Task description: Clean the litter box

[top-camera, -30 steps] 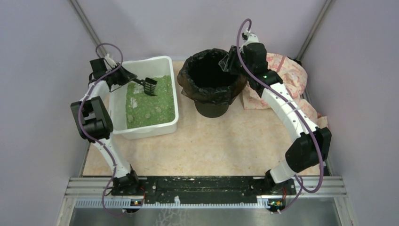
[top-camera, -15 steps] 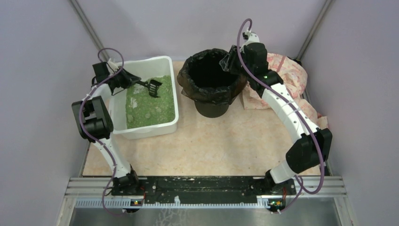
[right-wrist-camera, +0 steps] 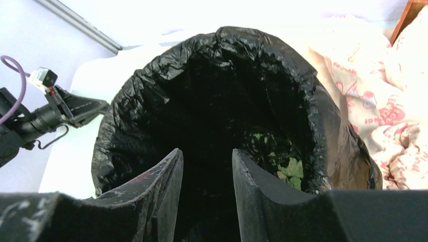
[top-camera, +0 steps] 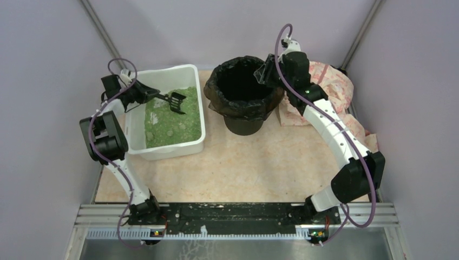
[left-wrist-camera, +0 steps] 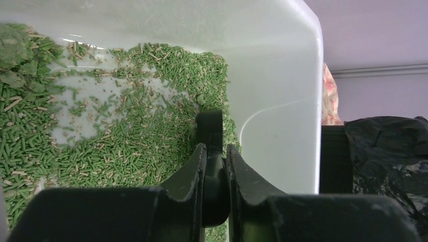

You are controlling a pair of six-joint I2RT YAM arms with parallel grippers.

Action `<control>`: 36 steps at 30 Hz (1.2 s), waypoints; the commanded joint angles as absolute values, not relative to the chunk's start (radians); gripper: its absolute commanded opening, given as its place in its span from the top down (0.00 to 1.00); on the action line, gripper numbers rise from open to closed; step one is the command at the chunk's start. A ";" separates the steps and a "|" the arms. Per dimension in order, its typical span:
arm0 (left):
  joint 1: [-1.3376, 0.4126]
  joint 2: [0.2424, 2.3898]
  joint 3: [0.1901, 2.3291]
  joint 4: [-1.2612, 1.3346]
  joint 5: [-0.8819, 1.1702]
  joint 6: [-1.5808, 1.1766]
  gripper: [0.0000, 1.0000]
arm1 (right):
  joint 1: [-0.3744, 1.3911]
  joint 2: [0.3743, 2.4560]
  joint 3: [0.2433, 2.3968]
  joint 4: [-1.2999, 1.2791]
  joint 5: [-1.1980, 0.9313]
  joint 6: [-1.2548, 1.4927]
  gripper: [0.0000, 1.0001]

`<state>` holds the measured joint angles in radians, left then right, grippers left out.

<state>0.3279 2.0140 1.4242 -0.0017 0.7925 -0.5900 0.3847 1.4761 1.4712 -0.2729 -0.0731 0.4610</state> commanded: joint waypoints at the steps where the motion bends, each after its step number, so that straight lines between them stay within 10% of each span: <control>1: 0.351 1.996 1.386 0.064 0.874 -0.676 1.00 | 0.394 1.427 1.464 -0.225 -0.072 0.472 0.58; 36: 0.497 1.919 1.210 0.612 1.012 -1.157 1.00 | 0.402 1.454 1.532 -0.240 -0.078 0.467 0.58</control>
